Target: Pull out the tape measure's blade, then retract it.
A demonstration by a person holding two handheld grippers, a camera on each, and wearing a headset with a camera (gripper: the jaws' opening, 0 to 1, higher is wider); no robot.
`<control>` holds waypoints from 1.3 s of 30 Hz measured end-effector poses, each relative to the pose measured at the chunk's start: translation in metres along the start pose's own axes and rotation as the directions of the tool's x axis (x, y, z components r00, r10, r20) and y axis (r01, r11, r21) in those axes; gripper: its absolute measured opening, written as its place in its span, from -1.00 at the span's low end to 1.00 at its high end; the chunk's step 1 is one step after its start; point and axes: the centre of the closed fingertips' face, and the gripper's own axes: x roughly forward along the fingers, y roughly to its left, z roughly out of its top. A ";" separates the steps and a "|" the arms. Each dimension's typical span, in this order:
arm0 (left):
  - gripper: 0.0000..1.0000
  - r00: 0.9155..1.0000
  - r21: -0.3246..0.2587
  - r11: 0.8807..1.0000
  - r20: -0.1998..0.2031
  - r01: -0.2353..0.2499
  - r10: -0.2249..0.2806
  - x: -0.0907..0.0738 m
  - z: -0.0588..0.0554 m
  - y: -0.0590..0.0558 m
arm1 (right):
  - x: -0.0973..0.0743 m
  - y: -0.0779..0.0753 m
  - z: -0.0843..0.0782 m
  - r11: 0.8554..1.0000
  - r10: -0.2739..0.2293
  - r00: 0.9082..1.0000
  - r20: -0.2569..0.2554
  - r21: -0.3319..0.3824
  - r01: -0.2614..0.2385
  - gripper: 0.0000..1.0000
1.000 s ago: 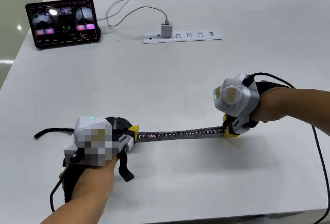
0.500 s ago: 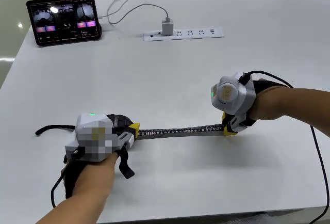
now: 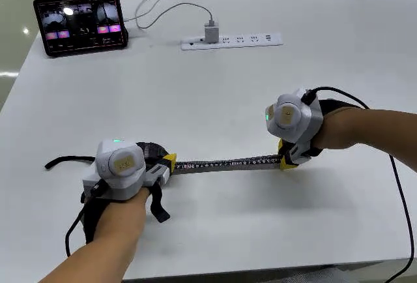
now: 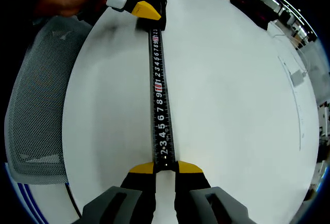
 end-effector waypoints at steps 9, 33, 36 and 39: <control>0.22 1.000 -0.003 1.000 -0.008 0.005 -0.005 0.001 0.000 0.000 | 0.001 0.000 0.003 0.999 0.000 1.000 0.007 0.032 0.000 -0.83; 0.22 1.000 -0.004 1.000 -0.009 0.008 -0.008 0.000 0.000 0.000 | 0.002 0.000 0.013 0.999 0.000 1.000 -0.003 0.039 0.001 -0.83; 0.22 1.000 -0.004 1.000 -0.009 0.009 -0.009 0.001 -0.001 0.000 | 0.003 0.000 0.014 0.999 -0.001 1.000 -0.004 0.038 0.001 -0.83; 0.22 1.000 -0.004 1.000 -0.010 0.010 -0.010 0.001 -0.001 0.000 | 0.003 0.000 0.016 0.999 0.001 1.000 -0.005 0.037 0.000 -0.82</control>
